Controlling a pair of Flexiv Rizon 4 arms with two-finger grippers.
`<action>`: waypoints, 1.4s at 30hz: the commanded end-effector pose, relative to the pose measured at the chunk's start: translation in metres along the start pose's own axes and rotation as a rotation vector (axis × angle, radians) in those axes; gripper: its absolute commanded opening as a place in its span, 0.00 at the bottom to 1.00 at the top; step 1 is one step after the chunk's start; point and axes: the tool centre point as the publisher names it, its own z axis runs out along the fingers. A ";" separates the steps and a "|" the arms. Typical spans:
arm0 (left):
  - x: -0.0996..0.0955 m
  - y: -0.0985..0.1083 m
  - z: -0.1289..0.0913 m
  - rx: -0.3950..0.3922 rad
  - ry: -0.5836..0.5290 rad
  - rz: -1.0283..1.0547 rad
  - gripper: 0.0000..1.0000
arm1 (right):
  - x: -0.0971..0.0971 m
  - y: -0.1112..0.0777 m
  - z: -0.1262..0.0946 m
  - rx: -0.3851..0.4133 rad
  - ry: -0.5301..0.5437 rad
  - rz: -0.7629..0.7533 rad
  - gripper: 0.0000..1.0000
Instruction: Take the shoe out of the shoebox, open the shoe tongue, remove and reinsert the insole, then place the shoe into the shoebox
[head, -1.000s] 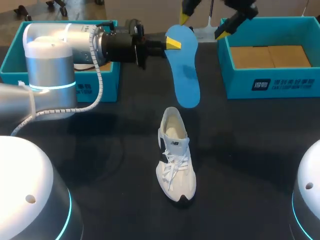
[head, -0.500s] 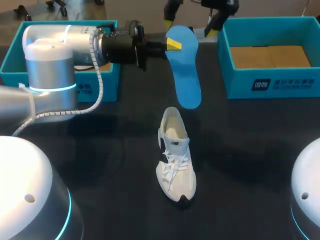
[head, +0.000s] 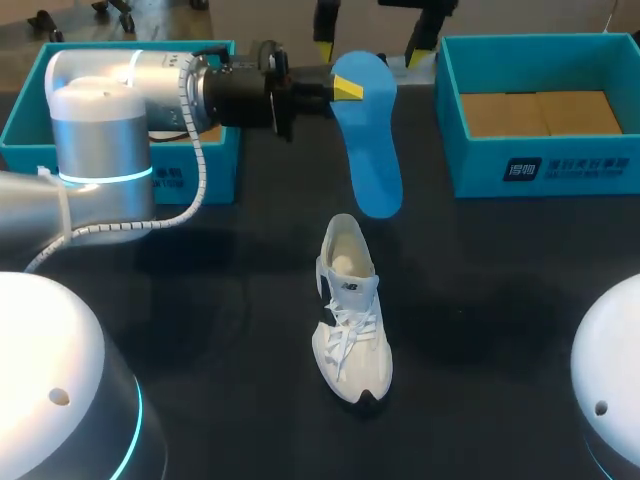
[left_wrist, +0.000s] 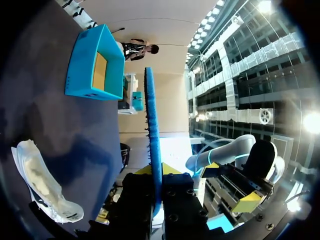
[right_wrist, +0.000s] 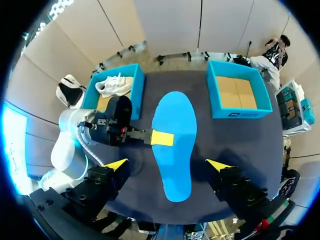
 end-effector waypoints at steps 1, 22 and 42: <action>0.000 0.001 0.000 0.000 -0.002 0.001 0.00 | 0.010 -0.001 -0.001 -0.001 -0.121 -0.009 1.00; 0.000 0.001 0.000 0.000 -0.002 0.001 0.00 | 0.013 -0.002 -0.003 -0.011 -0.121 -0.014 1.00; 0.000 0.001 0.000 0.000 -0.002 0.001 0.00 | -0.011 -0.004 0.003 0.019 -0.011 0.034 1.00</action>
